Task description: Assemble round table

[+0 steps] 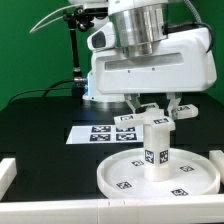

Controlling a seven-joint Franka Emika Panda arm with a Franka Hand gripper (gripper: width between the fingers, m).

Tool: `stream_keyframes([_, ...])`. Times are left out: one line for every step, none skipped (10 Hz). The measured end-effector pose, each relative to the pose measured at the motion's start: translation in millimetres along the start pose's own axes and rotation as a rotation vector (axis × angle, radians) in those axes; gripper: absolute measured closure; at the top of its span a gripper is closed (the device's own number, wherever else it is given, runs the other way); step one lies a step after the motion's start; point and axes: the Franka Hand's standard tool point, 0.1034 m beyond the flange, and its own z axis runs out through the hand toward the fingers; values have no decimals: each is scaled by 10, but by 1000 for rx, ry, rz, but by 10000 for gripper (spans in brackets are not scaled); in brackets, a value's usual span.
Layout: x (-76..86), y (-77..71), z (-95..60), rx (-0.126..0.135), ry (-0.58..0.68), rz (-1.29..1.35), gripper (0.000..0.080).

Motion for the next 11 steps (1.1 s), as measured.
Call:
stream_keyframes([-6, -18, 2, 15, 3, 120, 353])
stream_keyframes([-10, -22, 5, 27, 13, 221, 353])
stream_keyframes([-13, -27, 6, 33, 22, 276, 353])
stream_keyframes([-15, -37, 6, 37, 27, 369, 353])
stream_keyframes([-13, -36, 6, 39, 27, 428, 353])
stream_keyframes([-9, -33, 6, 44, 21, 507, 353])
stream_keyframes([-3, -28, 6, 52, 12, 612, 353])
stream_keyframes([-1, -28, 5, 57, 3, 723, 353])
stream_keyframes([-1, -30, 4, 58, 0, 812, 353])
stream_keyframes([-1, -31, 4, 59, -2, 889, 353])
stream_keyframes([4, -31, 3, 60, -7, 947, 353])
